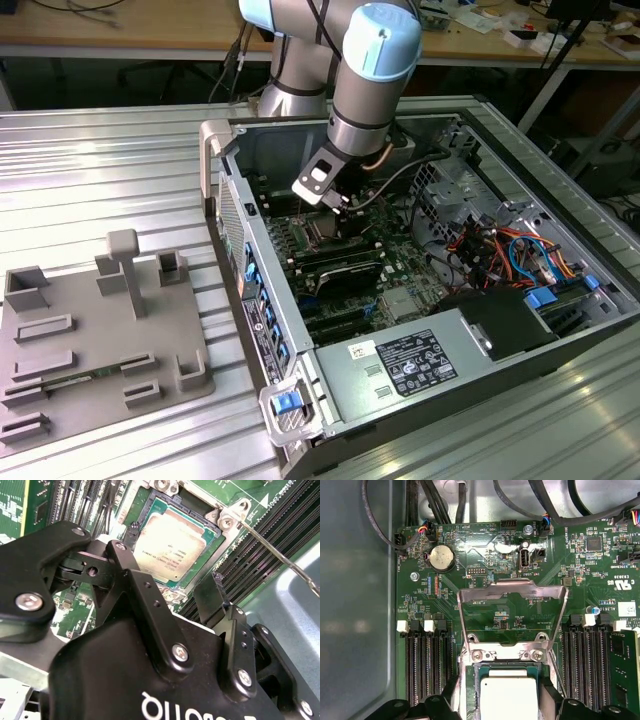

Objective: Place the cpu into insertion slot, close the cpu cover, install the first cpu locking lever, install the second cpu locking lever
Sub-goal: 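Place the cpu into insertion slot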

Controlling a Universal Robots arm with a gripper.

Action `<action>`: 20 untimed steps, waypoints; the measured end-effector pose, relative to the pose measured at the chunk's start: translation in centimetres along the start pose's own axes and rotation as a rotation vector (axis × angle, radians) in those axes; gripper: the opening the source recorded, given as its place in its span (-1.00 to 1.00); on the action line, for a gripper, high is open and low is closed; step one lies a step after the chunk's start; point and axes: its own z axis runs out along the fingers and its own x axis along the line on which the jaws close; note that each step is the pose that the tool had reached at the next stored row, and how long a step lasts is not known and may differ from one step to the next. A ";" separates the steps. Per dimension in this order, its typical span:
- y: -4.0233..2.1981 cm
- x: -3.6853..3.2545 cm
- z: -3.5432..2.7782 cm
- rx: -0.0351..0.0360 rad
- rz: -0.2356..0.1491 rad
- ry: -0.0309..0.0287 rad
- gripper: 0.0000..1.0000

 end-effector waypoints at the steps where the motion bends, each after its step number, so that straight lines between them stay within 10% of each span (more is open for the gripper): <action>1: 0.00 0.00 0.00 0.0000 0.000 0.0000 0.42; 20: 0.03 0.01 -0.36 0.0006 0.001 -0.0004 0.68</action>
